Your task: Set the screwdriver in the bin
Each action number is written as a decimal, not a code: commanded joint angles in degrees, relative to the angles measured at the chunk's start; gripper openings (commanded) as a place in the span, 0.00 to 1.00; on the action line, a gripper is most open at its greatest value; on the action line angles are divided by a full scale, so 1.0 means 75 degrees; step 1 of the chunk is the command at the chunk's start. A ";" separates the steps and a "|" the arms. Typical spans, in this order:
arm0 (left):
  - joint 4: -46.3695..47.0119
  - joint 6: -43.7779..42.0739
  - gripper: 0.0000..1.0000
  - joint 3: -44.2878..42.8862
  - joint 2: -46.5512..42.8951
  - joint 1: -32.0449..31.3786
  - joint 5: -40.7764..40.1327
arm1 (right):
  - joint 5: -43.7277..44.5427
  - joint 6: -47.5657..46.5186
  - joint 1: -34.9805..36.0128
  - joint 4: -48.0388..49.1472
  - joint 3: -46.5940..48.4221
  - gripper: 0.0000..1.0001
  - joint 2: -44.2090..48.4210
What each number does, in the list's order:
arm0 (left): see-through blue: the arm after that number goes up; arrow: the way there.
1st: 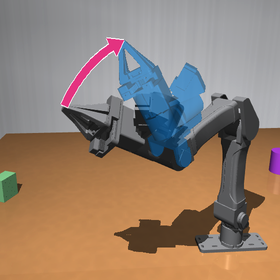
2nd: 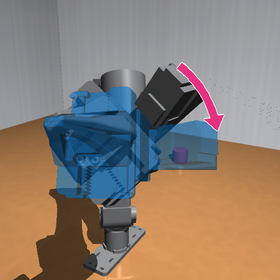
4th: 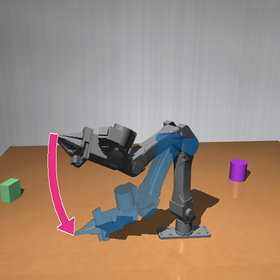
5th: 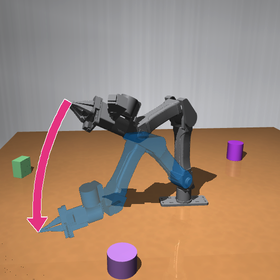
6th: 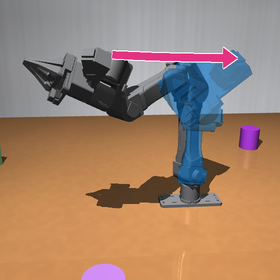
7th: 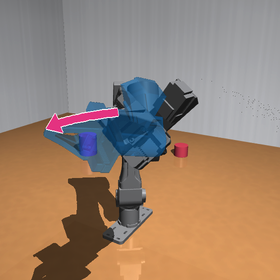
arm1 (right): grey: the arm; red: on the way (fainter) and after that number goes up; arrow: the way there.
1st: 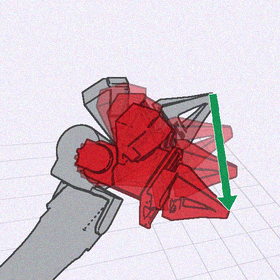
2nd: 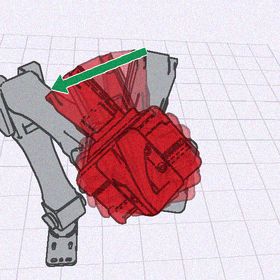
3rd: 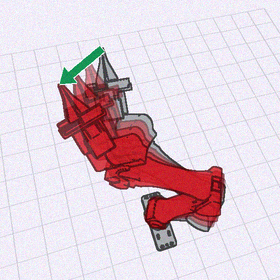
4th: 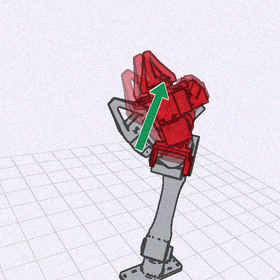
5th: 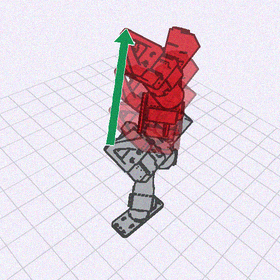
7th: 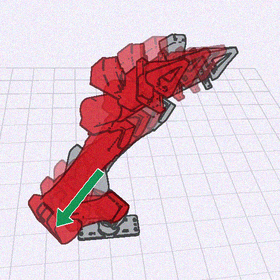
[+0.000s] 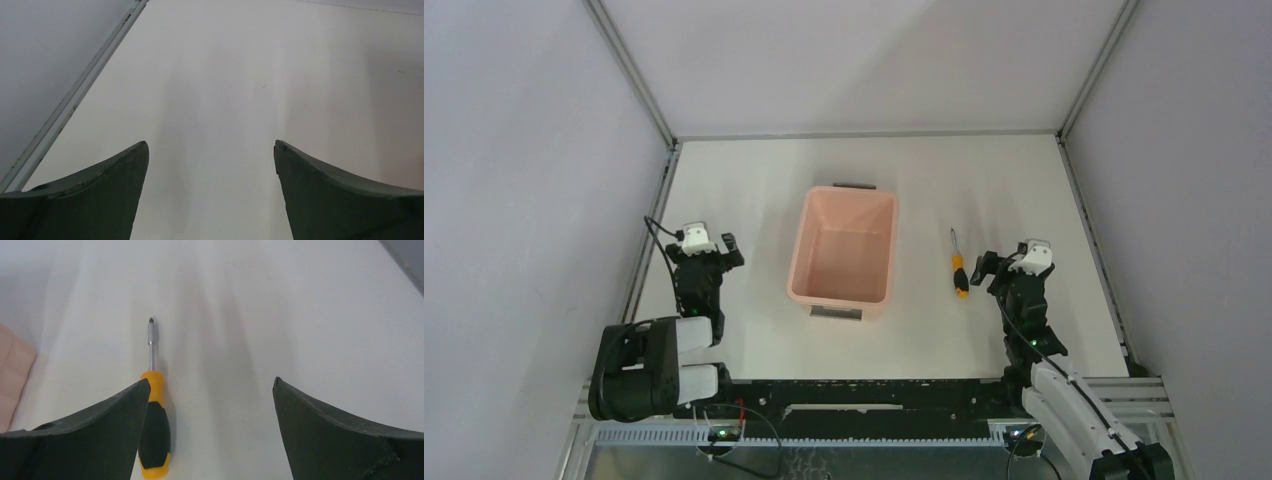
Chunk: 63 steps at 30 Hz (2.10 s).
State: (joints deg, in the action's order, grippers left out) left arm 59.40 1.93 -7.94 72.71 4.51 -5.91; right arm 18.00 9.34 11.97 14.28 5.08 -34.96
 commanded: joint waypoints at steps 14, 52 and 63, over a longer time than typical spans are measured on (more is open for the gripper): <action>0.0271 -0.0129 1.00 -0.0353 -0.0092 -0.0040 -0.0068 | -0.0408 0.1525 -0.0035 -0.6491 0.6302 1.00 -0.2752; 0.0272 -0.0130 1.00 -0.0357 -0.0093 -0.0034 -0.0075 | -0.0785 0.2403 0.0642 -0.8111 0.7221 0.00 -0.6177; 0.0272 -0.0129 1.00 -0.0349 -0.0090 -0.0054 -0.0073 | -0.0390 0.2804 0.1999 -1.0046 0.9645 0.00 -0.5326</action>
State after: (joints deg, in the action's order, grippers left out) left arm 59.40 1.91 -7.94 72.71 4.51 -5.91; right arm 12.82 27.88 21.69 -55.53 70.59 -75.94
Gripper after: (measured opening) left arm 0.996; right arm 0.347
